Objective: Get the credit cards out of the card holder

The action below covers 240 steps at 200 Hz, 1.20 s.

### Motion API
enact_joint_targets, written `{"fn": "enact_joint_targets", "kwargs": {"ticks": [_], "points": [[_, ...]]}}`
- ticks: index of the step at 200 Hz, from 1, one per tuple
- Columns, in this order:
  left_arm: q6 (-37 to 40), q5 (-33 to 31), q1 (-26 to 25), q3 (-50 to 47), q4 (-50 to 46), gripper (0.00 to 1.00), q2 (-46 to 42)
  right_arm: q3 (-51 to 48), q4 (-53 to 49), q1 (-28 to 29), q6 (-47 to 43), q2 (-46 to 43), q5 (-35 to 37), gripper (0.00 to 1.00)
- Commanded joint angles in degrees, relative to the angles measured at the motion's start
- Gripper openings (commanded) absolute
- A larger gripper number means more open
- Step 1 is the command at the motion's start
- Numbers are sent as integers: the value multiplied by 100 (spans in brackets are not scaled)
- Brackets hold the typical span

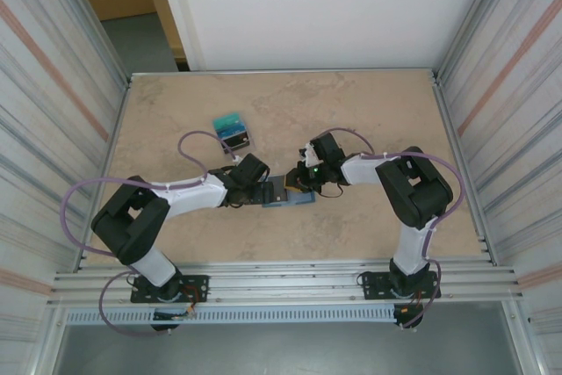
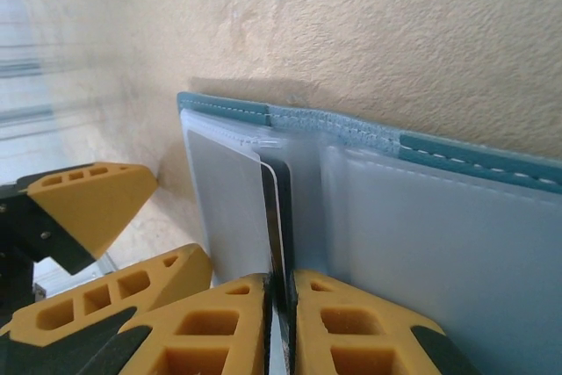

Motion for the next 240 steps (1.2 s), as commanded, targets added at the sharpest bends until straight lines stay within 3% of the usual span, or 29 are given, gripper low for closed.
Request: {"fn": "enact_joint_targets", "kwargs": {"ticks": [1, 79, 240], "points": [[-121, 157, 1, -106, -477, 92, 282, -122, 557, -15, 285, -131, -462, 15], [-86, 192, 1, -27, -493, 91, 330, -204, 1127, -23, 532, 96, -687, 18], [-92, 145, 1, 35, -677, 92, 379, -421, 1241, -304, 643, -363, -732, 9]]}}
